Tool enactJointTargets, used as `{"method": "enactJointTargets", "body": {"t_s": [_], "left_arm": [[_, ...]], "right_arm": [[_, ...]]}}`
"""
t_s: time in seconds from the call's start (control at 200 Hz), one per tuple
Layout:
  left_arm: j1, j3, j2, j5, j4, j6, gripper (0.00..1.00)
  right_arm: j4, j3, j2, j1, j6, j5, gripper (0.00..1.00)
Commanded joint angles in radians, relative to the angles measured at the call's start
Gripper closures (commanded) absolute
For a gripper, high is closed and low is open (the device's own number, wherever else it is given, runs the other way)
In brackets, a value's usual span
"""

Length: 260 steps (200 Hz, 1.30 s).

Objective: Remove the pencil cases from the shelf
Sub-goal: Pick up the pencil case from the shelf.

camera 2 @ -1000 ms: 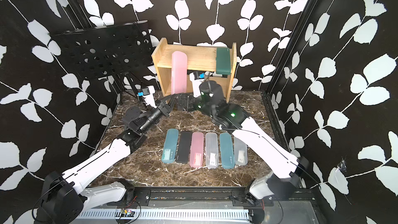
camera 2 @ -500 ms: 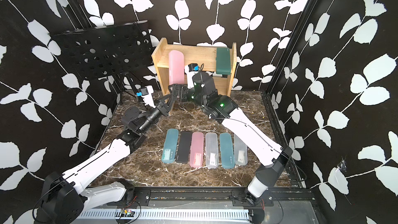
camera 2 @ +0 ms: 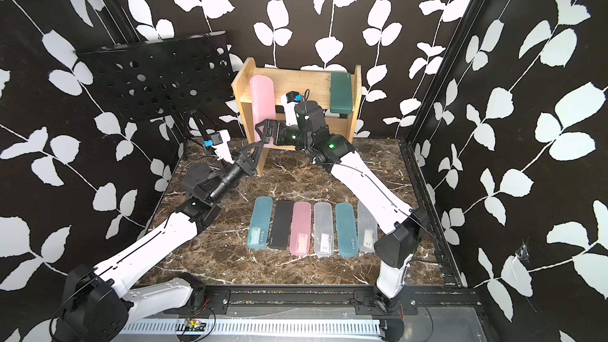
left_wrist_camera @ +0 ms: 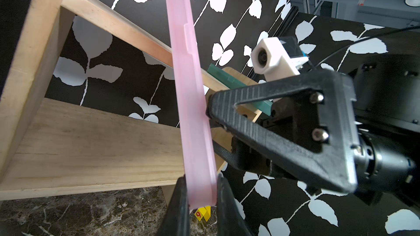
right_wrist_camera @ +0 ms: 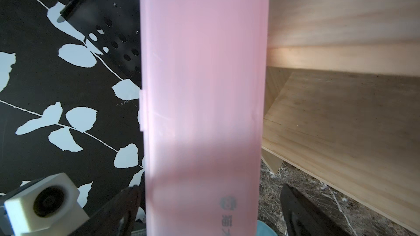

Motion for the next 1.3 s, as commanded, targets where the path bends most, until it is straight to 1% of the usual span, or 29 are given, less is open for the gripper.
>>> {"method": "enactJointTargets", "body": {"t_s": [0.0, 0.11, 0.22, 0.305, 0.395, 0.54, 0.555, 0.575, 0.58, 0.59, 0.61, 0.63, 0.655, 0.705, 0.72, 0.73, 0.795, 0.91, 0.945, 0.985, 1.0, 1.11, 1.2, 1.295], "left_arm": [[0.008, -0.001, -0.010, 0.009, 0.037, -0.005, 1.00], [0.012, -0.003, -0.010, 0.013, 0.034, -0.008, 1.00], [0.016, -0.008, -0.013, 0.013, 0.032, -0.009, 1.00], [0.019, -0.006, -0.017, 0.016, 0.018, -0.010, 1.00], [0.020, -0.010, -0.025, 0.013, 0.001, -0.001, 1.00], [0.020, -0.020, -0.062, -0.033, -0.072, 0.060, 1.00], [0.020, -0.020, -0.067, -0.037, -0.086, 0.070, 0.94], [0.020, -0.017, -0.074, -0.042, -0.105, 0.088, 0.81], [0.020, -0.017, -0.076, -0.043, -0.108, 0.092, 0.76], [0.020, -0.015, -0.080, -0.045, -0.121, 0.100, 0.70], [0.021, -0.011, -0.088, -0.050, -0.146, 0.118, 0.50], [0.021, -0.006, -0.097, -0.058, -0.176, 0.136, 0.37], [0.020, -0.001, -0.108, -0.075, -0.218, 0.157, 0.26], [0.022, 0.003, -0.143, -0.112, -0.287, 0.195, 0.11], [0.020, 0.000, -0.155, -0.122, -0.303, 0.208, 0.04], [0.020, -0.001, -0.164, -0.128, -0.317, 0.215, 0.02], [0.020, -0.012, -0.235, -0.213, -0.406, 0.262, 0.01], [0.020, -0.010, -0.374, -0.451, -0.608, 0.343, 0.01], [0.020, -0.007, -0.410, -0.541, -0.659, 0.365, 0.01], [0.020, -0.005, -0.447, -0.615, -0.704, 0.393, 0.01], [0.021, -0.004, -0.459, -0.639, -0.721, 0.403, 0.01], [0.021, 0.013, -0.516, -0.729, -0.811, 0.457, 0.01], [0.022, 0.033, -0.516, -0.758, -0.872, 0.473, 0.01], [0.022, 0.035, -0.499, -0.764, -0.904, 0.475, 0.01]], "right_arm": [[0.038, 0.079, 0.030, 0.004, 0.008, -0.052, 0.01], [0.039, 0.101, 0.053, 0.005, 0.015, -0.068, 0.01], [0.014, 0.126, 0.067, 0.007, 0.012, -0.047, 0.01], [-0.012, 0.139, 0.070, 0.006, 0.000, -0.017, 0.09], [-0.038, 0.150, 0.063, 0.010, -0.021, 0.009, 0.23], [-0.091, 0.161, 0.039, 0.036, -0.085, 0.082, 0.32], [-0.098, 0.164, 0.039, 0.039, -0.090, 0.087, 0.33], [-0.105, 0.167, 0.036, 0.040, -0.095, 0.094, 0.34], [-0.107, 0.167, 0.035, 0.041, -0.097, 0.095, 0.35], [-0.111, 0.169, 0.034, 0.045, -0.100, 0.100, 0.35], [-0.119, 0.171, 0.032, 0.049, -0.107, 0.106, 0.35], [-0.128, 0.173, 0.029, 0.052, -0.114, 0.113, 0.35], [-0.138, 0.174, 0.023, 0.058, -0.124, 0.125, 0.36], [-0.150, 0.165, 0.008, 0.070, -0.138, 0.148, 0.36], [-0.153, 0.161, 0.001, 0.073, -0.141, 0.154, 0.36], [-0.156, 0.157, -0.002, 0.075, -0.144, 0.156, 0.36], [-0.157, 0.112, -0.035, 0.086, -0.142, 0.160, 0.36], [-0.138, -0.043, -0.128, 0.113, -0.132, 0.192, 0.35], [-0.131, -0.097, -0.161, 0.125, -0.126, 0.206, 0.35], [-0.119, -0.162, -0.181, 0.140, -0.117, 0.217, 0.35], [-0.116, -0.186, -0.218, 0.146, -0.112, 0.222, 0.35], [-0.111, -0.372, -0.317, 0.188, -0.077, 0.283, 0.34], [-0.124, -0.513, -0.382, 0.212, -0.031, 0.318, 0.34], [-0.135, -0.641, -0.434, 0.233, 0.028, 0.345, 0.34]]}}
